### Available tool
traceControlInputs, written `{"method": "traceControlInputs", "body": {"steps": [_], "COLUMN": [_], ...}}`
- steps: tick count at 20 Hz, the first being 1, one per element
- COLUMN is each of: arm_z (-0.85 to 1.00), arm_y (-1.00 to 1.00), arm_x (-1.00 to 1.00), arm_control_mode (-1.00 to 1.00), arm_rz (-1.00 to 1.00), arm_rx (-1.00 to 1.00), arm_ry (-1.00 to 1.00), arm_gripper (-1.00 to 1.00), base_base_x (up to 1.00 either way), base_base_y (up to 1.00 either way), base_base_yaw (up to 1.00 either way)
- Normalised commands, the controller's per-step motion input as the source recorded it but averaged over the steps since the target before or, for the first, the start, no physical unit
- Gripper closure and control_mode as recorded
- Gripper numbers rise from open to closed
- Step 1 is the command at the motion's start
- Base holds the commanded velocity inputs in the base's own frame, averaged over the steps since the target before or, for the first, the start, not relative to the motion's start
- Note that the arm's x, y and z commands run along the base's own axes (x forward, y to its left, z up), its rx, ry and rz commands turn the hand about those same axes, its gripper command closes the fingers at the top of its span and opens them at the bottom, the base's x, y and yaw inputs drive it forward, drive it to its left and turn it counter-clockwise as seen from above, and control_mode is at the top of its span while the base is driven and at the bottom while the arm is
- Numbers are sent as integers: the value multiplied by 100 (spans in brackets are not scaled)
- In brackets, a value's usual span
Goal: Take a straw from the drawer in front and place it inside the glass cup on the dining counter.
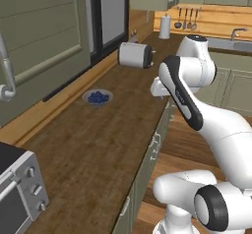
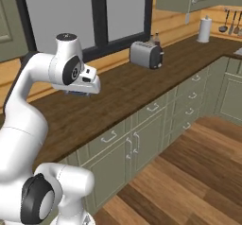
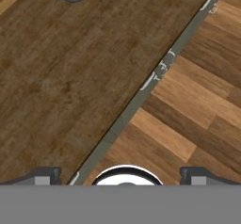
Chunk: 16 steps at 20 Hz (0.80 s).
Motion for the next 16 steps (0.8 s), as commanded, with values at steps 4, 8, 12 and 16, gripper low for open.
{"method": "traceControlInputs", "body": {"steps": [4, 8, 12, 16], "arm_z": [0, 0, 0, 0], "arm_y": [0, 0, 0, 0], "arm_x": [0, 0, 0, 0], "arm_control_mode": [100, 100, 100, 100], "arm_rz": [0, 0, 0, 0], "arm_rx": [0, 0, 0, 0], "arm_ry": [0, 0, 0, 0], "arm_gripper": [-100, -100, -100, -100], "base_base_x": [38, 35, 36, 42], "base_base_y": [49, 46, 50, 47], "base_base_yaw": [-17, -14, -13, -12]}}
